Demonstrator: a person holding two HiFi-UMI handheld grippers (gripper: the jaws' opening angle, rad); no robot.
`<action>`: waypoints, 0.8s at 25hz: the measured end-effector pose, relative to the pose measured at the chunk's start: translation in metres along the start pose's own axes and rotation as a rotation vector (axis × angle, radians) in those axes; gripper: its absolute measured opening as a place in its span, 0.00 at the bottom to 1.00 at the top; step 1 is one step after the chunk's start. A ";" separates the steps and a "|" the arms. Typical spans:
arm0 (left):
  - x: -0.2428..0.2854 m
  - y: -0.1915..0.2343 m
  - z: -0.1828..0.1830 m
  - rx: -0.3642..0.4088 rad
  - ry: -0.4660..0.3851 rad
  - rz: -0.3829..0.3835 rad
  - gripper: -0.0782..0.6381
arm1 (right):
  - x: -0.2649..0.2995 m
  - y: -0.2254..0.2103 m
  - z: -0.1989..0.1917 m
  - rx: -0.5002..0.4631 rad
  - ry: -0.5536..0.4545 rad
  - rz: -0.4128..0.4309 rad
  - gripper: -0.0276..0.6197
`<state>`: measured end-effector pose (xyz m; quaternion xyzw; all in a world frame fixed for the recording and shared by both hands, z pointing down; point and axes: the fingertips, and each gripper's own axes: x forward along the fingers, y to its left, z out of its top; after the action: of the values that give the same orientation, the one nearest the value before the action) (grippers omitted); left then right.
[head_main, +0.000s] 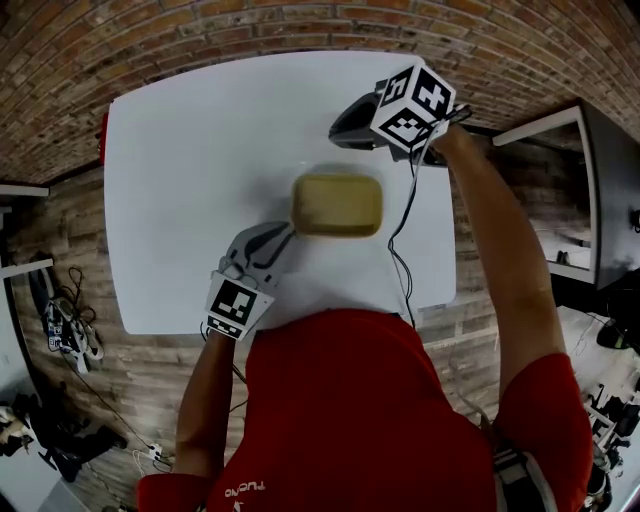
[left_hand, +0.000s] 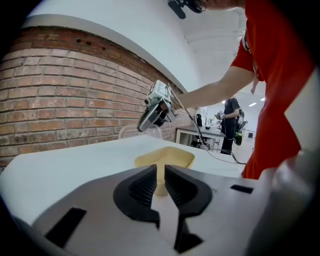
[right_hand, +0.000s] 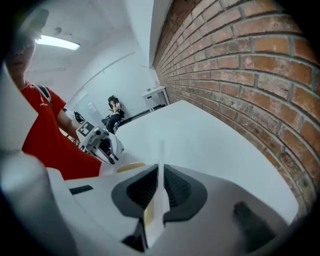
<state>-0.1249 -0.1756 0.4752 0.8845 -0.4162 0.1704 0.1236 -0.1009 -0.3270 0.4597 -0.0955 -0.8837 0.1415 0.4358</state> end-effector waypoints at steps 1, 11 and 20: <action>0.001 0.001 0.008 0.003 -0.023 0.012 0.18 | 0.002 -0.008 -0.002 0.000 0.008 -0.011 0.12; 0.039 0.030 0.072 -0.036 -0.157 0.108 0.15 | 0.027 -0.063 -0.014 -0.176 0.043 -0.189 0.13; 0.047 0.050 0.075 -0.075 -0.152 0.163 0.14 | 0.029 -0.075 -0.007 -0.294 0.011 -0.351 0.26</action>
<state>-0.1209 -0.2667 0.4296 0.8528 -0.5012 0.0967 0.1102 -0.1161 -0.3882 0.5108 -0.0037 -0.8956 -0.0674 0.4398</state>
